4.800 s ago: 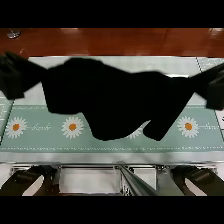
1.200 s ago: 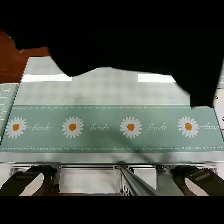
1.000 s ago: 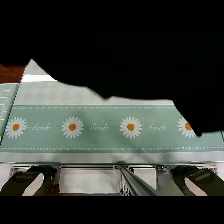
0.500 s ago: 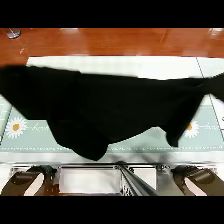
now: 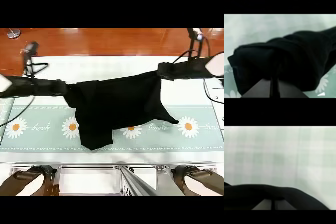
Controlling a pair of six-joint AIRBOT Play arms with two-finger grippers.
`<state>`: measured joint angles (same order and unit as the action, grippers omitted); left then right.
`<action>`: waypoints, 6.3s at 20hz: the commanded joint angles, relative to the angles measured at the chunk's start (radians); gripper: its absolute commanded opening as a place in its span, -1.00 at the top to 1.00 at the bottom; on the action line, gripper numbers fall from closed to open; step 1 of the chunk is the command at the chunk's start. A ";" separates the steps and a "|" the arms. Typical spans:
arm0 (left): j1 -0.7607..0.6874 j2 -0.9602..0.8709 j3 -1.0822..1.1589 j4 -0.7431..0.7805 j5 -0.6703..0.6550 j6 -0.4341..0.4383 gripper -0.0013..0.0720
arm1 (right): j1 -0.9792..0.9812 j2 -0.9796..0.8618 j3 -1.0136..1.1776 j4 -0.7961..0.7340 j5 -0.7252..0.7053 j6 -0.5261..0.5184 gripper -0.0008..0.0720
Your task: Fold the shirts.
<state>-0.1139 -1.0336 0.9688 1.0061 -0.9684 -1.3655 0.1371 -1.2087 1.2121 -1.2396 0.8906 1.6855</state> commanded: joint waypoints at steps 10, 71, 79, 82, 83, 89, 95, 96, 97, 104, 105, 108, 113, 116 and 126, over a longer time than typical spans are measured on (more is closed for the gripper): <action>0.319 -0.171 -0.101 0.040 -0.230 -0.018 -0.95 | -0.615 0.012 -0.167 -0.123 0.450 -0.122 -0.71; 0.273 0.380 0.700 0.076 -0.468 -0.034 0.90 | -0.444 0.797 0.288 0.103 0.480 -0.163 0.93; 0.124 0.024 0.343 0.018 -0.077 0.049 0.90 | -0.443 0.447 -0.165 0.296 0.091 -0.254 0.93; 0.076 -0.161 0.343 0.017 -0.006 0.047 0.90 | -0.420 0.200 -0.164 0.488 -0.019 -0.351 0.93; 0.062 -0.216 0.343 0.012 -0.002 0.042 0.90 | -0.394 0.122 -0.163 0.540 -0.066 -0.368 0.93; 0.058 -0.372 0.343 0.015 -0.037 -0.056 -0.95 | -0.335 -0.206 -0.020 0.628 -0.086 -0.351 -0.32; 0.264 -0.325 0.290 0.252 -0.379 -0.107 -0.96 | -0.543 -0.178 0.075 0.280 0.414 -0.291 -0.68; 0.302 -0.296 0.208 0.248 -0.378 -0.125 -0.96 | -0.555 -0.160 0.033 0.176 0.479 -0.256 -0.68; 0.330 -0.267 0.113 0.241 -0.371 -0.135 -0.96 | -0.556 -0.136 -0.035 0.109 0.516 -0.245 -0.68; 0.402 -0.103 -0.433 -0.147 -0.220 0.013 -0.95 | -0.489 0.105 -0.561 0.318 0.273 -0.343 -0.68; 0.386 -0.101 -0.475 -0.189 -0.200 0.024 -0.95 | -0.466 0.107 -0.575 0.317 0.269 -0.343 -0.68; 0.323 -0.103 -0.530 -0.263 -0.122 0.065 -0.95 | -0.401 0.106 -0.579 0.318 0.214 -0.308 -0.68; 0.181 -0.114 -0.538 -0.301 0.003 0.064 -0.93 | -0.325 0.106 -0.578 0.318 0.070 -0.183 -0.68; 0.142 -0.113 -0.529 -0.318 0.034 0.103 0.90 | -0.295 0.106 -0.578 0.314 0.034 -0.137 -0.68; 0.143 -0.113 -0.521 -0.330 0.033 0.109 0.90 | -0.277 -0.082 -0.518 0.305 -0.026 -0.005 -0.66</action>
<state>0.0303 -1.1477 0.4473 0.6800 -0.9382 -1.2594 -0.1417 -1.2327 0.6815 -0.9401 0.8925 1.6272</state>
